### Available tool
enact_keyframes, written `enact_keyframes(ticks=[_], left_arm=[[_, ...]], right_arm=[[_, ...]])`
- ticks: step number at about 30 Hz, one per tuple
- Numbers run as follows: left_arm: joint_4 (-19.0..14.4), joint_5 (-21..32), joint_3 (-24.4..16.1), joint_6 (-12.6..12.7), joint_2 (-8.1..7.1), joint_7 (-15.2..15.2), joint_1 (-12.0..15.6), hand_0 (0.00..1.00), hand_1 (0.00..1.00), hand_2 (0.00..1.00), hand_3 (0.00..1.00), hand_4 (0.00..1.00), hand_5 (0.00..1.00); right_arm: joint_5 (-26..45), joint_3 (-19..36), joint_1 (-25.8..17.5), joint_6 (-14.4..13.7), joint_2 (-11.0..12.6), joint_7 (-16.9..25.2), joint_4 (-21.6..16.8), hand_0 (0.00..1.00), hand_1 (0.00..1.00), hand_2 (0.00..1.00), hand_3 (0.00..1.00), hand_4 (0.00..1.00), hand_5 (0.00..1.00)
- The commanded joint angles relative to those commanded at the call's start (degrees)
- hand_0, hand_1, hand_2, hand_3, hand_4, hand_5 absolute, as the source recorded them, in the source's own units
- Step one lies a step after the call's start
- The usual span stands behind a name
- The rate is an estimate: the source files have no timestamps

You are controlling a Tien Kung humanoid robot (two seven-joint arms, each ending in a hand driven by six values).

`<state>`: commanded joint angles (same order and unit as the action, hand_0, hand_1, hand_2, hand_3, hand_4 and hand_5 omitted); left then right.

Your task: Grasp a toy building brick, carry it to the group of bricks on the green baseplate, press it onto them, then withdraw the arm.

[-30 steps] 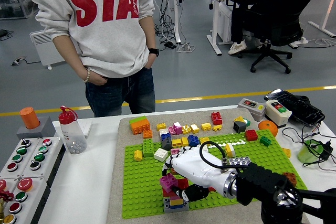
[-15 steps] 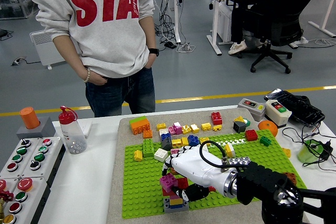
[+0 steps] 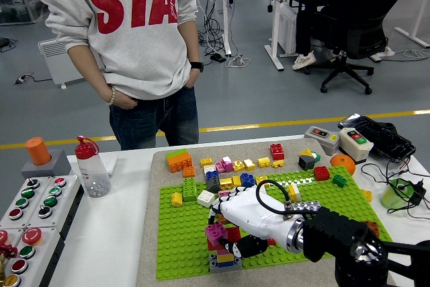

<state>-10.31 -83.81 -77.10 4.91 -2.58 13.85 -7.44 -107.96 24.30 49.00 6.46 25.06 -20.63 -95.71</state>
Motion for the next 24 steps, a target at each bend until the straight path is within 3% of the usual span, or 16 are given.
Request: enact_keyframes(ticks=[24], left_arm=[[0.0, -0.1, 0.0, 0.0, 0.01, 0.0, 0.0, 0.652, 0.688, 0.672, 0.576, 0.283, 0.998]], right_arm=[[0.3, 0.1, 0.0, 0.2, -0.1, -0.3, 0.1, 0.889, 0.793, 0.874, 0.711, 0.572, 0.287]])
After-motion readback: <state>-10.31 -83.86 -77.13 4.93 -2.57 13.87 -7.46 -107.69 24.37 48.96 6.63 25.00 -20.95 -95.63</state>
